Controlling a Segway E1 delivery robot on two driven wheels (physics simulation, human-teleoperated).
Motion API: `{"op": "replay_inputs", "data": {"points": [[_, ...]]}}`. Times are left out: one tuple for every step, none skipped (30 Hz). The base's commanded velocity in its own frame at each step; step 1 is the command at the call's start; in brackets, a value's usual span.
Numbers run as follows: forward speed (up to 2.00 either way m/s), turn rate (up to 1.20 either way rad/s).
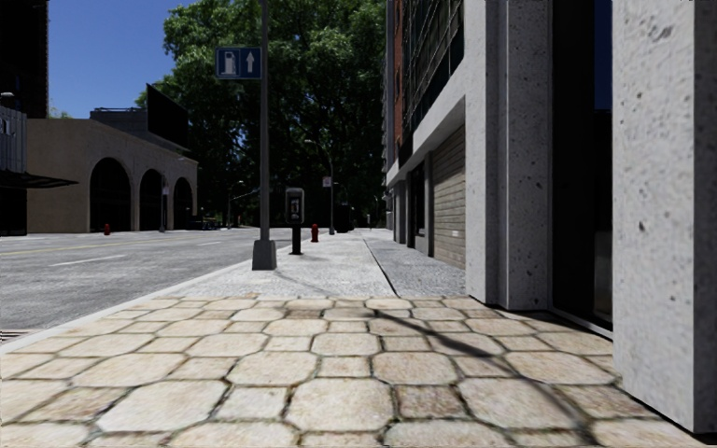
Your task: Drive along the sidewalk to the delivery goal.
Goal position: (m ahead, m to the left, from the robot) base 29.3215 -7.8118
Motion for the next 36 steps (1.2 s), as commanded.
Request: {"op": "replay_inputs", "data": {"points": [[2.00, -0.44], [2.00, -0.16], [2.00, -0.16], [2.00, 0.00], [2.00, 0.00], [2.00, 0.00], [2.00, 0.00], [2.00, 0.00], [2.00, 0.00], [2.00, 0.00], [2.00, 0.00], [2.00, 0.00], [2.00, 0.00], [2.00, 0.00], [2.00, 0.00], [2.00, 0.00], [2.00, 0.00], [2.00, 0.00], [2.00, 0.00], [2.00, 0.00], [2.00, 0.00], [2.00, 0.00], [2.00, 0.00], [2.00, 0.00], [2.00, 0.00], [2.00, 0.00], [2.00, 0.00], [2.00, 0.00], [2.00, 0.00], [2.00, 0.00], [2.00, 0.00], [2.00, 0.00], [2.00, 0.00], [2.00, 0.00], [2.00, 0.00], [2.00, 0.00]]}}
